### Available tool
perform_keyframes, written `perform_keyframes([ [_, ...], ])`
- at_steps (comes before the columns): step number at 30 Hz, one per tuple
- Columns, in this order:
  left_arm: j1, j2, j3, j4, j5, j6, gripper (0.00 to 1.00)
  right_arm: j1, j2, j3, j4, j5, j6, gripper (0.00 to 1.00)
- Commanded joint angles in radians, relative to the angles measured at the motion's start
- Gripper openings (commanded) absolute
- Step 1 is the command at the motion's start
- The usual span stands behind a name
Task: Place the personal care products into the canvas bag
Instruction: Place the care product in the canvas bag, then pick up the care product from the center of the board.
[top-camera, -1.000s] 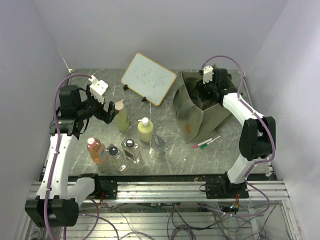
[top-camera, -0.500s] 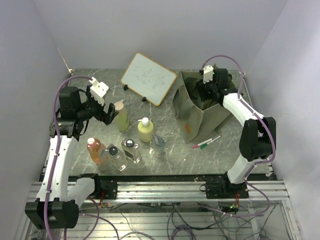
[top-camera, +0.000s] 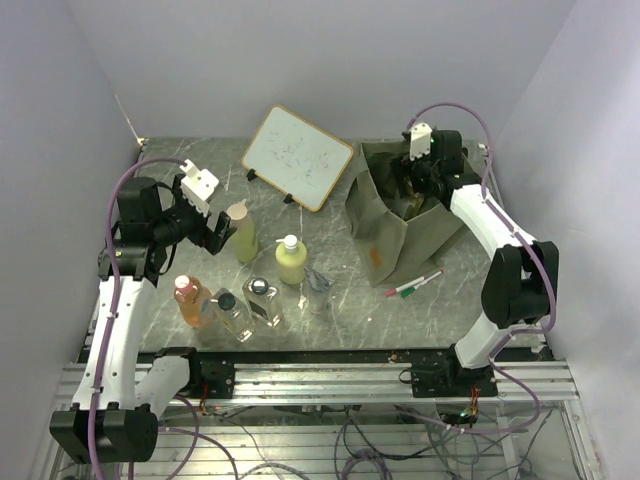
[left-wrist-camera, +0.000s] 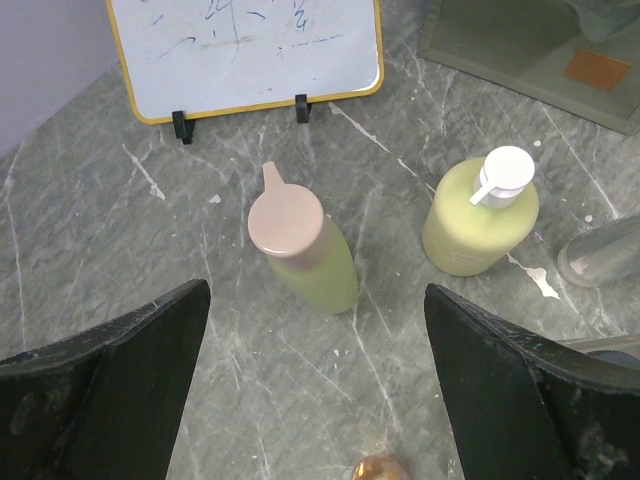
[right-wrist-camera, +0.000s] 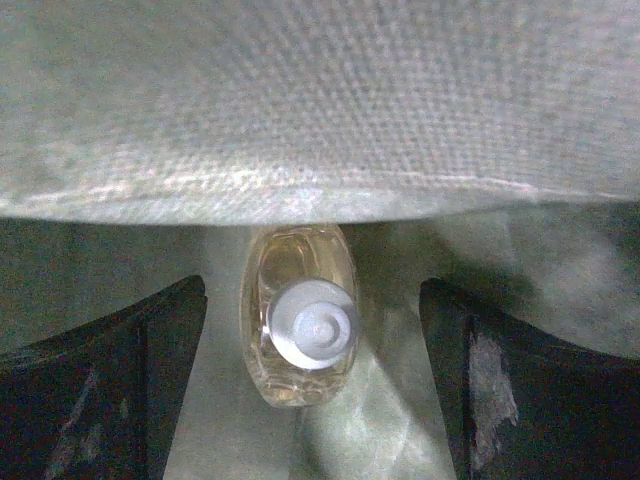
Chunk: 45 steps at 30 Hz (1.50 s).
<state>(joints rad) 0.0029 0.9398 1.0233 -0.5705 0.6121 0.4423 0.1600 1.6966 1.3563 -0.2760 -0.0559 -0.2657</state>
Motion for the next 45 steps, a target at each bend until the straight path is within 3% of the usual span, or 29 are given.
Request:
perform_keyframes([
  [1, -0.008, -0.018, -0.002, -0.009, 0.002, 0.024, 0.99, -0.005, -0.067, 0.043, -0.012, 0.001, 0.006, 0.88],
  [17, -0.032, 0.048, 0.056, -0.053, -0.127, -0.037, 0.99, -0.005, -0.282, 0.109, -0.096, -0.126, 0.007, 0.90],
  [25, -0.032, 0.044, 0.053, -0.027, -0.194, -0.073, 1.00, 0.014, -0.381, 0.178, -0.233, -0.435, -0.078, 0.90],
  [29, -0.032, 0.041, 0.049, 0.021, -0.306, -0.136, 1.00, 0.115, -0.400, 0.202, -0.283, -0.489, -0.104, 0.90],
  [35, -0.033, 0.059, 0.078, 0.032, -0.464, -0.188, 0.99, 0.325, -0.391, 0.194, -0.324, -0.440, -0.192, 0.91],
  [41, -0.030, 0.068, 0.089, 0.044, -0.655, -0.260, 0.99, 0.477, -0.275, 0.240, -0.344, -0.464, -0.225, 0.91],
  [45, -0.018, 0.065, 0.095, 0.050, -0.705, -0.273, 0.99, 0.550, -0.187, 0.266, -0.337, -0.471, -0.225, 0.92],
])
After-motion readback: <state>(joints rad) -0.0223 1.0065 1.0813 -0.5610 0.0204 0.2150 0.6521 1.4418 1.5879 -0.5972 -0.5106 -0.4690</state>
